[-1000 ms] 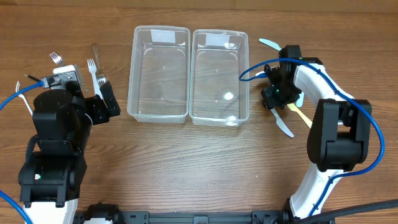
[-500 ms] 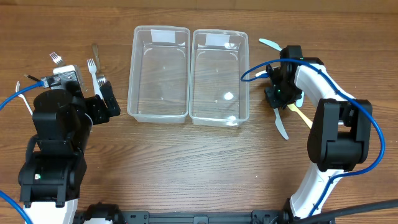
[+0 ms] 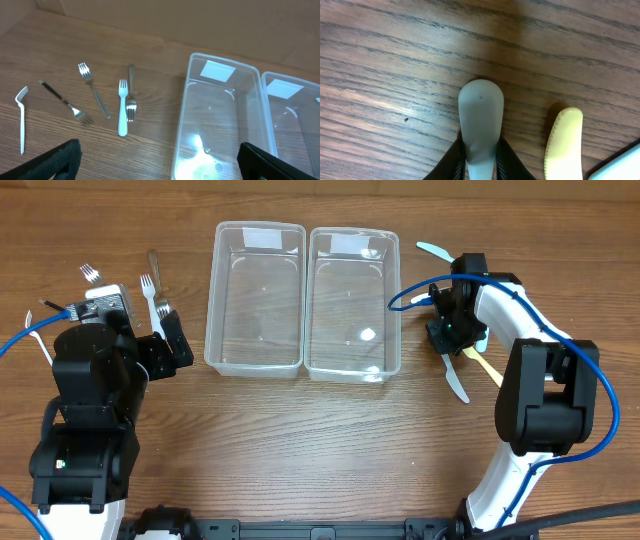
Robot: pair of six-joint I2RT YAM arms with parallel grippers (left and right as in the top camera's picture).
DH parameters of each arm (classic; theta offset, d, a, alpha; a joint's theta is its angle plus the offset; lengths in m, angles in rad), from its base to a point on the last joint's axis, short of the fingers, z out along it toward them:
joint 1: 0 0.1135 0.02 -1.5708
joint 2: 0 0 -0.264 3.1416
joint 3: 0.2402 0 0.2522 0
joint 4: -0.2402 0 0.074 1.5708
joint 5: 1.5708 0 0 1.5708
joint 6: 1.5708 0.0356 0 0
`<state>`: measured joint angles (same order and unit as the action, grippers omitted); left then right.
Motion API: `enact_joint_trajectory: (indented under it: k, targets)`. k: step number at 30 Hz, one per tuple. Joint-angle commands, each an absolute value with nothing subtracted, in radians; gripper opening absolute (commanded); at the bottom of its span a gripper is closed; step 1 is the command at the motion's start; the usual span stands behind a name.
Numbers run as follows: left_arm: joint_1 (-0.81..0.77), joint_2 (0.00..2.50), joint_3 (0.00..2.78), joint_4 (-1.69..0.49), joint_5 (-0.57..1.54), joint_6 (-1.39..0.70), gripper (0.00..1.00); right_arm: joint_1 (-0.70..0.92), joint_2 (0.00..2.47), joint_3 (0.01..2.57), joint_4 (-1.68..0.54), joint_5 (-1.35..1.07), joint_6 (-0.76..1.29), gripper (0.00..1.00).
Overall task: Pack container
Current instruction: 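Close right gripper on the white spoon handle and lift, then carry the white spoon left into the right container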
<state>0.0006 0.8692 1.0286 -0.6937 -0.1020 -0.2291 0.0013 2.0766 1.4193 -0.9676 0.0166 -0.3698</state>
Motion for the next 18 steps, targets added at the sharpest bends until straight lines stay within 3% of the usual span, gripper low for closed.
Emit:
enact_joint_trajectory:
  k: [1,7,18]
  targets:
    - [0.007,0.869,1.053,-0.69,-0.104,-0.206,1.0,0.006,2.162,1.35,-0.981,-0.03,-0.366,0.04]
    - [0.007,0.869,1.053,-0.69,-0.104,-0.206,1.0,0.006,2.162,1.404,-1.003,-0.01,-0.327,0.04]
    - [0.007,0.869,1.053,-0.691,-0.104,-0.206,1.0,0.006,2.158,1.78,-1.223,-0.008,-0.269,0.04]
